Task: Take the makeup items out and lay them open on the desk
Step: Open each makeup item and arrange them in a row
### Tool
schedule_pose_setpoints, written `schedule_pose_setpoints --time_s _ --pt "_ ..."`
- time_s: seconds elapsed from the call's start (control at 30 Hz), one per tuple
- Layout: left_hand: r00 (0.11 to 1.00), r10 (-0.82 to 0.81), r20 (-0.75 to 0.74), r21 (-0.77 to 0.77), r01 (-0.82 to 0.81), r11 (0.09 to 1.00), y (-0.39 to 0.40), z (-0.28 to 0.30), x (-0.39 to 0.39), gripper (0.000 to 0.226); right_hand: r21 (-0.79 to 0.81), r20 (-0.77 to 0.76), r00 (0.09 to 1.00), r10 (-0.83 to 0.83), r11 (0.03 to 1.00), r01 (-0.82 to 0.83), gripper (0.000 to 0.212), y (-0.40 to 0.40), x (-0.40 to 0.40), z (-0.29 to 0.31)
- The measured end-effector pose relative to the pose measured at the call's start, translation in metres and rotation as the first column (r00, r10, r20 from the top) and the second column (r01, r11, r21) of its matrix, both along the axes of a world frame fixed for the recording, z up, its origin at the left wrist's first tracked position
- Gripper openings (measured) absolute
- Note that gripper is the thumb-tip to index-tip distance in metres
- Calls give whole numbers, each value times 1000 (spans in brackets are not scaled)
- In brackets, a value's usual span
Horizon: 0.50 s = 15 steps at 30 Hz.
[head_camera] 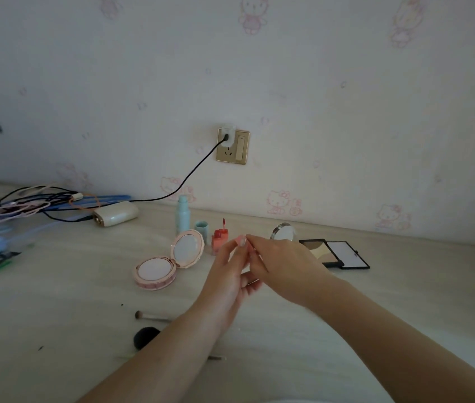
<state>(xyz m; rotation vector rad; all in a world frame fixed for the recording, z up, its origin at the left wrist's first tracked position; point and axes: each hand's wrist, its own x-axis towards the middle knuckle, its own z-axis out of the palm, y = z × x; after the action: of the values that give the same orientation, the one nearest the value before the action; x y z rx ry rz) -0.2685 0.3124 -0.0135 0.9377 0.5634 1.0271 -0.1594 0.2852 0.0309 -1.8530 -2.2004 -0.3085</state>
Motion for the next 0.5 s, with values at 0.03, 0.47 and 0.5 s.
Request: schedule_pose_setpoints --time_s 0.03,0.47,0.5 --pt "1000 5 8 -4 -5 1000 0 1 -1 33 -6 31 1000 3 1000 -3 34 0 -3 0" --pt "996 -15 -85 -209 -3 978 6 4 -29 35 -136 -479 868 -130 988 73 32 13 12 6" --pt "994 18 -112 -195 -40 980 7 3 -32 34 -158 -582 798 -154 985 75 32 15 14 4"
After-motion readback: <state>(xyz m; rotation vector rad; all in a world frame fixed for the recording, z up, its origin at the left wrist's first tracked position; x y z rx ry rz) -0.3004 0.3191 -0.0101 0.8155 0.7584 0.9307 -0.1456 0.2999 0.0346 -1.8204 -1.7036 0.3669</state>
